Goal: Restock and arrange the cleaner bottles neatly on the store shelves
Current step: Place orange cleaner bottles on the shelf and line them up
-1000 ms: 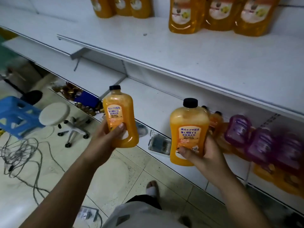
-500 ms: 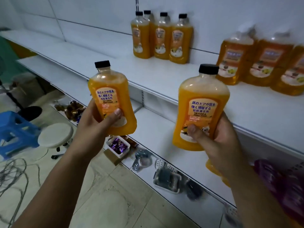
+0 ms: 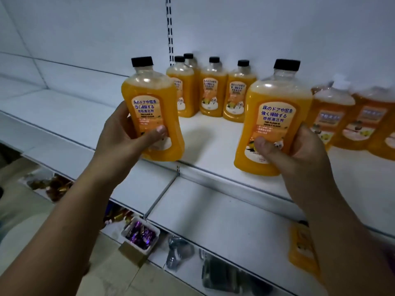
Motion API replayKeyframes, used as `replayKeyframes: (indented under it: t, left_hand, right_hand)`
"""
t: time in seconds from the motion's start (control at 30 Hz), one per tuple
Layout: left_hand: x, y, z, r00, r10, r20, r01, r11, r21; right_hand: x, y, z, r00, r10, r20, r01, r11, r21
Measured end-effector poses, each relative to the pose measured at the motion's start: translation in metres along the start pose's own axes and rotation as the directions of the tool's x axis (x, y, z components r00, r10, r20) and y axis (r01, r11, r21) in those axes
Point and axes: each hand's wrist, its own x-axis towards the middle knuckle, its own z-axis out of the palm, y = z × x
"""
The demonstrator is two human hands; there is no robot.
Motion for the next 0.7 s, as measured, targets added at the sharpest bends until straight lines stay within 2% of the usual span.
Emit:
replayKeyframes:
  t: [0.27, 0.4, 0.5, 0.7]
  left_hand:
    - [0.085, -0.012, 0.017, 0.988, 0.085, 0.129, -0.087, 0.996, 0.012]
    - [0.129, -0.017, 0.030, 0.955, 0.166, 0.247, -0.177, 0.984, 0.025]
    - [0.161, -0.022, 0.043, 0.922, 0.213, 0.323, -0.235, 0.972, 0.030]
    - [0.200, -0.036, 0.069, 0.883, 0.210, 0.421, -0.269, 0.959, 0.086]
  right_hand:
    - [0.081, 0.007, 0.015, 0.999, -0.018, -0.051, 0.014, 0.996, -0.085]
    - [0.113, 0.006, 0.027, 0.999, -0.010, -0.041, 0.005, 0.992, -0.127]
    - [0.131, 0.004, 0.037, 0.997, -0.022, -0.079, 0.004, 0.974, -0.226]
    - [0.157, 0.021, 0.049, 0.986, 0.052, -0.157, -0.090, 0.966, -0.242]
